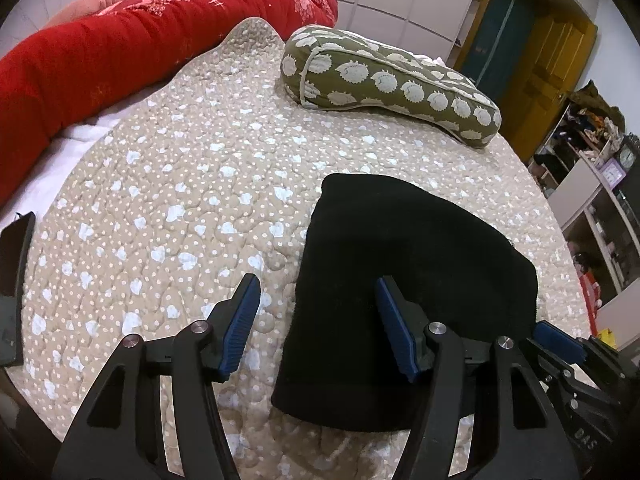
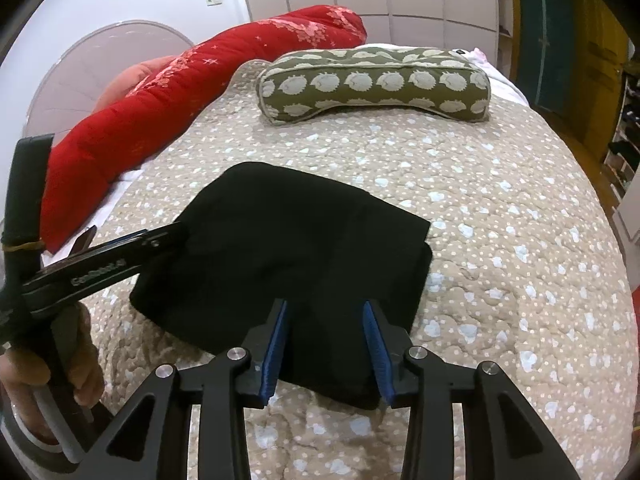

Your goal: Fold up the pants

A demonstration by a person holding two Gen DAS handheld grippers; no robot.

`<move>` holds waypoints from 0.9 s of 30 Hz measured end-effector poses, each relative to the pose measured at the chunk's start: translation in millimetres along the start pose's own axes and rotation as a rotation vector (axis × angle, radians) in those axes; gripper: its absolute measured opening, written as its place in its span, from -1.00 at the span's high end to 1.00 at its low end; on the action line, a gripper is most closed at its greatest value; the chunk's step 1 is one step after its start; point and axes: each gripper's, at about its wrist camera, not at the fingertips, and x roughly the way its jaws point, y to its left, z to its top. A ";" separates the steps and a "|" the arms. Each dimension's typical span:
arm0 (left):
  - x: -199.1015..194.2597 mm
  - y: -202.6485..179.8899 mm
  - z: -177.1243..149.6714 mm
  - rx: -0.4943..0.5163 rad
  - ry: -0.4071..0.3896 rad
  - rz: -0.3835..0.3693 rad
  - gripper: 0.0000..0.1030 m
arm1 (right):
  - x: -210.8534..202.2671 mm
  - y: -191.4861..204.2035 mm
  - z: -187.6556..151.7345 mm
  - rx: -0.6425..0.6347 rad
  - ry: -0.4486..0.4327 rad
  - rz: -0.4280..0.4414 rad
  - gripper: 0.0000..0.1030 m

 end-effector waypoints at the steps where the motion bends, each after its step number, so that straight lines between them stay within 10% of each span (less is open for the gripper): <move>1: -0.2 2.3 0.1 -0.008 0.000 -0.008 -0.17 | 0.2 -3.4 -0.2 0.011 -0.003 -0.008 0.28; 12: 10.3 21.6 -9.5 -0.119 0.027 -0.118 -0.53 | 21.7 -64.2 -10.5 0.338 0.001 0.111 -0.24; 17: 18.9 20.5 -15.4 -0.163 0.049 -0.165 -0.54 | 37.6 -73.7 -9.8 0.394 -0.006 0.231 -0.15; 27: 17.2 -9.5 -17.5 -0.073 0.054 -0.152 -0.53 | 20.5 -27.1 44.7 0.042 -0.100 0.046 0.27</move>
